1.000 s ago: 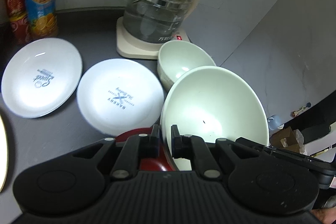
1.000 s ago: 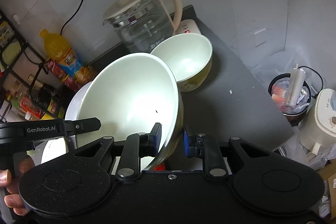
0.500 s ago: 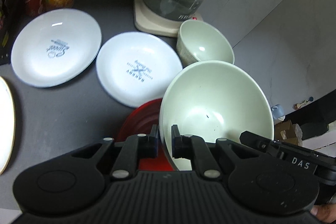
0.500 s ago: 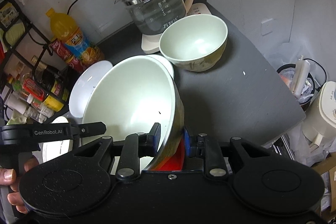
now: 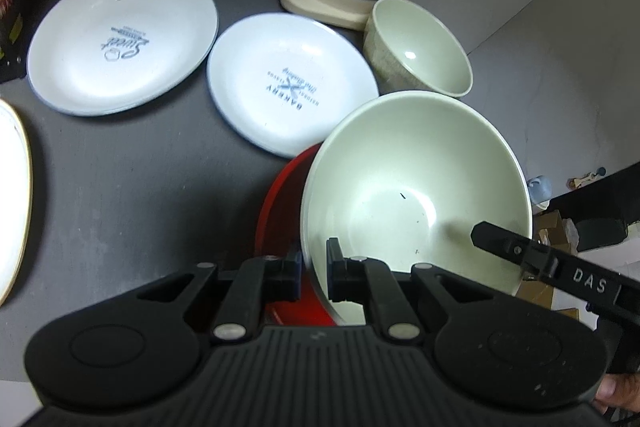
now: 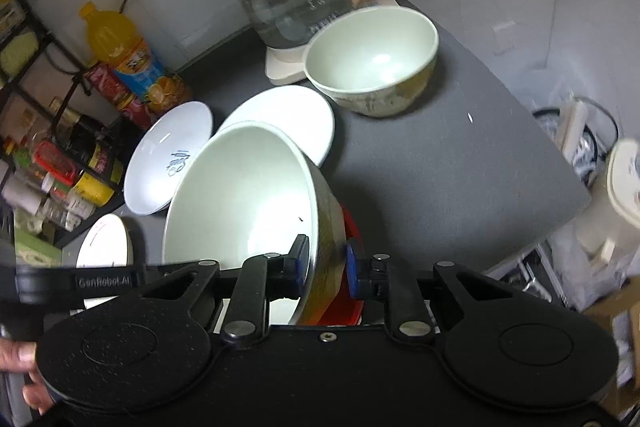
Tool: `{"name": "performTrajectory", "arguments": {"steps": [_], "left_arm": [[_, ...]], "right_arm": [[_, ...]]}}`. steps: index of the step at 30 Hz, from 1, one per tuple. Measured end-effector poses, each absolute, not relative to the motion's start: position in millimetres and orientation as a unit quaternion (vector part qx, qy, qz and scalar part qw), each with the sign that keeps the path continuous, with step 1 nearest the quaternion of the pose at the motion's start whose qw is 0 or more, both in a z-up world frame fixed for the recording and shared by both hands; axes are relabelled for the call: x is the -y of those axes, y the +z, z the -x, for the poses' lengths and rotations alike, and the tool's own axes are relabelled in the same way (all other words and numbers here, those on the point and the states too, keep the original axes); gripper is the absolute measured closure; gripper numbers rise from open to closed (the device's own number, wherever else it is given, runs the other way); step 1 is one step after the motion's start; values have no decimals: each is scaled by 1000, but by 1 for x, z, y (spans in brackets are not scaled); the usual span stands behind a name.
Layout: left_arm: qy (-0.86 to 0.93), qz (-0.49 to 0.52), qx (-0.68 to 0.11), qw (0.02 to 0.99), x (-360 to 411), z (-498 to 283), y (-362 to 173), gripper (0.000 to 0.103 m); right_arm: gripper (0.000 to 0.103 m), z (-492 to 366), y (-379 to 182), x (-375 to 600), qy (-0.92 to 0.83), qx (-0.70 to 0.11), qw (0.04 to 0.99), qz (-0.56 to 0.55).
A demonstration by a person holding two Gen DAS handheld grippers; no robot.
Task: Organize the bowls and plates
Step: 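Lower the pale green bowl into the red bowl and open both grippers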
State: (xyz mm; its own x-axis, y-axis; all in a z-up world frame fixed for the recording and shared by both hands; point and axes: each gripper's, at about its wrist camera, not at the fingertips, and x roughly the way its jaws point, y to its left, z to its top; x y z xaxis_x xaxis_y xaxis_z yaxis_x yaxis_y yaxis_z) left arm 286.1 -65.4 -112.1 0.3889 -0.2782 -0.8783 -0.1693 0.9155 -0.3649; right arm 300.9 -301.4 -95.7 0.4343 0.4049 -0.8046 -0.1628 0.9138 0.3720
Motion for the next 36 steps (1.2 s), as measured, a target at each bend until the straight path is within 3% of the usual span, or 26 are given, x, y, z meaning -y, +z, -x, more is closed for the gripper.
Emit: {"name": "performTrajectory", "arguments": {"steps": [16,21,23,28,31,36], "left_arm": [[-19,185,-541,820,44,-285,-98,91],[-7,176,-542,822,39,-285,-99,77],[-5,175,-546,819,39,-286,-102,76],[3,160,-555,816,43,-285,-112,75],[8,166,-555,815,40,-285,-116,67],[17,151,-549,822,40,-286,-110,66]], "right_arm": [[86,-303,-110,285,140,-512,841,-104],[86,-306,-109,282,139,-513,842,-98],[85,-307,-110,281,139,-511,843,-94],[75,-309,-109,277,149,-511,842,-90],[72,-309,-108,276,152,-510,842,-90],[55,-307,-94,283,161,-490,852,-94]]}}
